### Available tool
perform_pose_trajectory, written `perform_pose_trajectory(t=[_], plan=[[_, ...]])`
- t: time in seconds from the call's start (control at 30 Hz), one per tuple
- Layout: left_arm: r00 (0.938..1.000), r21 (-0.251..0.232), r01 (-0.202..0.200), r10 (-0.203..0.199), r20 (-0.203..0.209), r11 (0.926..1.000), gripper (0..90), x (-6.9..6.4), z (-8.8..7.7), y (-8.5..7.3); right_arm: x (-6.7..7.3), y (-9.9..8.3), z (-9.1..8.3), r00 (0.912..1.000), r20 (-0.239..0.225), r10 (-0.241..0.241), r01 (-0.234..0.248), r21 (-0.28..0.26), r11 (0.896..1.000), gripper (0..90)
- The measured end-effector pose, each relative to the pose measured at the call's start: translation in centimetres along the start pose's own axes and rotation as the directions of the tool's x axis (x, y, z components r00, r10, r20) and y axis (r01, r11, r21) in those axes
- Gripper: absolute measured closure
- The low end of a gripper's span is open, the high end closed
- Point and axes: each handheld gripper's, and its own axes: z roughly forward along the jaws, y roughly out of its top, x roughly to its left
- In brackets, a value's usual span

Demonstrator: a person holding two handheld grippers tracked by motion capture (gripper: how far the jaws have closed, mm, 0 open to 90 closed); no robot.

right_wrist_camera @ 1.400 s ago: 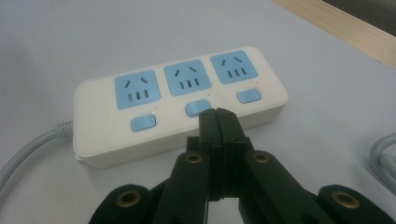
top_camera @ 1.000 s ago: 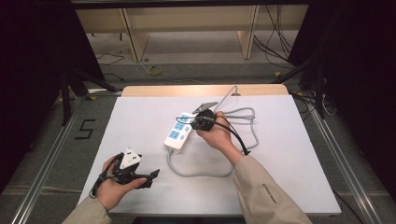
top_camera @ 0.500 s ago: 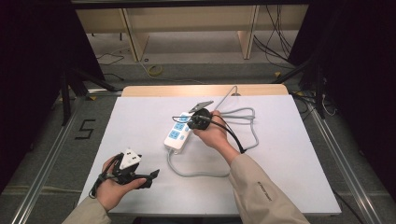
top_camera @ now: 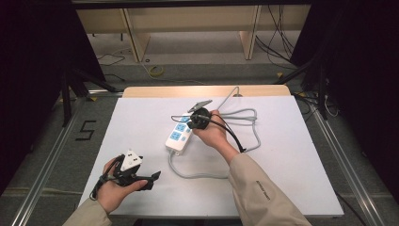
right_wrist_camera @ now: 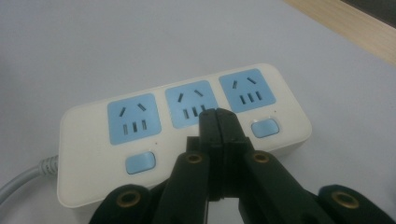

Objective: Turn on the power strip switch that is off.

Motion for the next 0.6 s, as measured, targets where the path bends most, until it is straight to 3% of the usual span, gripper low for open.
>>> perform_pose_trajectory(t=[0.47, 0.6], plan=[[1.0000, -0.002, 0.003, -0.003, 0.001, 1.0000, 14.8, -0.03, 0.02, -0.03, 0.18, 0.35, 0.62, 1.0000, -0.007, -0.003, 0.004, 0.030, 1.000, 90.0], [1.0000, -0.001, 0.003, -0.003, 0.002, 1.0000, 14.8, -0.05, 0.01, -0.02, 0.35, 0.52, 0.97, 0.9996, -0.004, -0.027, 0.027, 0.038, 0.999, 90.0]])
